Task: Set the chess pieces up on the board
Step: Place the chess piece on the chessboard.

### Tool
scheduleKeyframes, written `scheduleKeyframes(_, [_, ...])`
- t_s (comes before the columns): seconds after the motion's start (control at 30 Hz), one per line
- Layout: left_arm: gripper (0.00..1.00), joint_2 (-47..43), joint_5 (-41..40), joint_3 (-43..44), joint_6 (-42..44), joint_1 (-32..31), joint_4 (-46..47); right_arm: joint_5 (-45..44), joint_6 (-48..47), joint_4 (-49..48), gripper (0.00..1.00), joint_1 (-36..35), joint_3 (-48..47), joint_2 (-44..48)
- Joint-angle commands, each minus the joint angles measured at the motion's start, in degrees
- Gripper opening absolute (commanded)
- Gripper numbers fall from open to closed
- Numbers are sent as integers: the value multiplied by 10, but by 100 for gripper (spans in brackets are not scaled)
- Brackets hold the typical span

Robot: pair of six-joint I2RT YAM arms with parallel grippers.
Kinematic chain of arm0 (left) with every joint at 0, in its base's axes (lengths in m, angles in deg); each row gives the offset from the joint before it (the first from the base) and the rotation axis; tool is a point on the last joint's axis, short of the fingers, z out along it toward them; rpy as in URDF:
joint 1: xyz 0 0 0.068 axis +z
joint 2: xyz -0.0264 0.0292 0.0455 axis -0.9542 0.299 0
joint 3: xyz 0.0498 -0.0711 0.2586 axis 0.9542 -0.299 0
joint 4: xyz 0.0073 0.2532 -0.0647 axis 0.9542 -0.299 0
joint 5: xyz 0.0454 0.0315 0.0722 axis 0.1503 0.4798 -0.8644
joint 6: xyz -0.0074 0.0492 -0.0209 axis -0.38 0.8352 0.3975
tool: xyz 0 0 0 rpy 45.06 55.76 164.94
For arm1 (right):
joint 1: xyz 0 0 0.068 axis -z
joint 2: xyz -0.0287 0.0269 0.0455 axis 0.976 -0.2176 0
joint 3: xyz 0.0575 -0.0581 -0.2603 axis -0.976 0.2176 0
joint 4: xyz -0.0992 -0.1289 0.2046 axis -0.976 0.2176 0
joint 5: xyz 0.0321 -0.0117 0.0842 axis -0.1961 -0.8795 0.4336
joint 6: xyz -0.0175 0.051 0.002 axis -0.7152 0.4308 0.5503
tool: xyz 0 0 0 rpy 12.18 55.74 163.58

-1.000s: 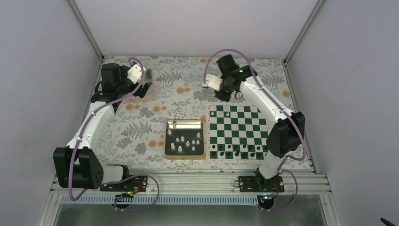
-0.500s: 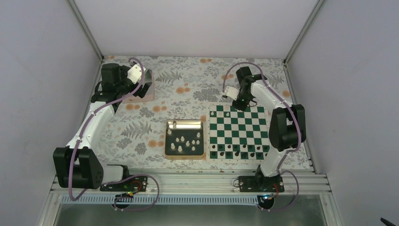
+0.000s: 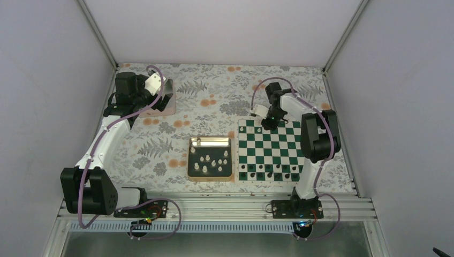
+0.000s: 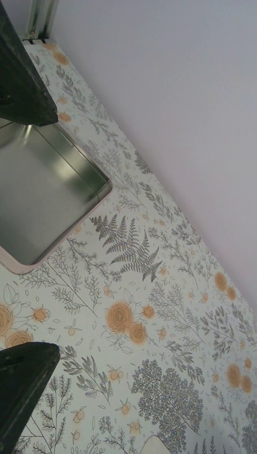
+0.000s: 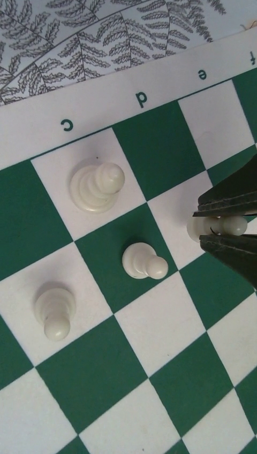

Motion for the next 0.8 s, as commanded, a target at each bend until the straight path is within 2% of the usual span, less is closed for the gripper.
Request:
scheduleKeyframes(0.0, [100, -4, 6, 3, 6, 1, 1, 10, -6, -16, 10, 5, -6, -15])
scheduleKeyframes(0.53, [100, -3, 10, 4, 7, 1, -3, 3, -3, -13, 13, 10, -1, -35])
scheduleKeyframes(0.77, [100, -5, 10, 3, 7, 1, -2, -16, 5, -13, 30, 13, -12, -6])
